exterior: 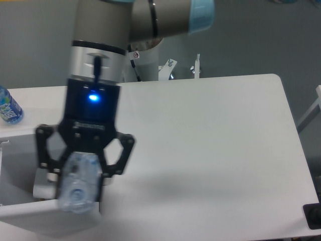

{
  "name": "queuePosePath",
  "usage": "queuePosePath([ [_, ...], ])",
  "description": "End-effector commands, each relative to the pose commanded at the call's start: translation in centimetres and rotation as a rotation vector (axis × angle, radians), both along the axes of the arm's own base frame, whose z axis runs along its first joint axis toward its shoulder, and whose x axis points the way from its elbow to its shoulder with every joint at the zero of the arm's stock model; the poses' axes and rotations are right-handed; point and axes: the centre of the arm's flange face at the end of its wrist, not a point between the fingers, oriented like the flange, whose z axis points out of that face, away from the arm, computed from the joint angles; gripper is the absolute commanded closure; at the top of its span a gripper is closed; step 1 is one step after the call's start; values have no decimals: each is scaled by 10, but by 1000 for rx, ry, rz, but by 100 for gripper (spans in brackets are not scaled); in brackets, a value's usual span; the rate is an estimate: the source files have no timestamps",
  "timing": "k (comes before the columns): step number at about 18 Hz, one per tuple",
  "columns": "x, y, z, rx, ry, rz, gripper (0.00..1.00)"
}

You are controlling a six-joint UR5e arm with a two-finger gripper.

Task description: Place the trash in the trash can

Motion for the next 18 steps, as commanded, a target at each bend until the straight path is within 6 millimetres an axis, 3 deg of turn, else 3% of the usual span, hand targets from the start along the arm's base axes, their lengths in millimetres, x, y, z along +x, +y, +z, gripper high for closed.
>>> queuePosePath([
  [3, 21, 22, -25, -25, -25, -52, 48],
  [9, 31, 37, -45, -51, -32, -80, 43],
  [10, 30, 38, -47, -54, -33, -81, 40],
  [11, 30, 38, -48, -56, -28, -83, 26],
  [12, 29, 37, -49, -59, -16, -89, 0],
  [16, 29, 30, -54, -75, 2, -102, 0],
  [18, 9, 22, -52, -75, 5, -70, 0],
])
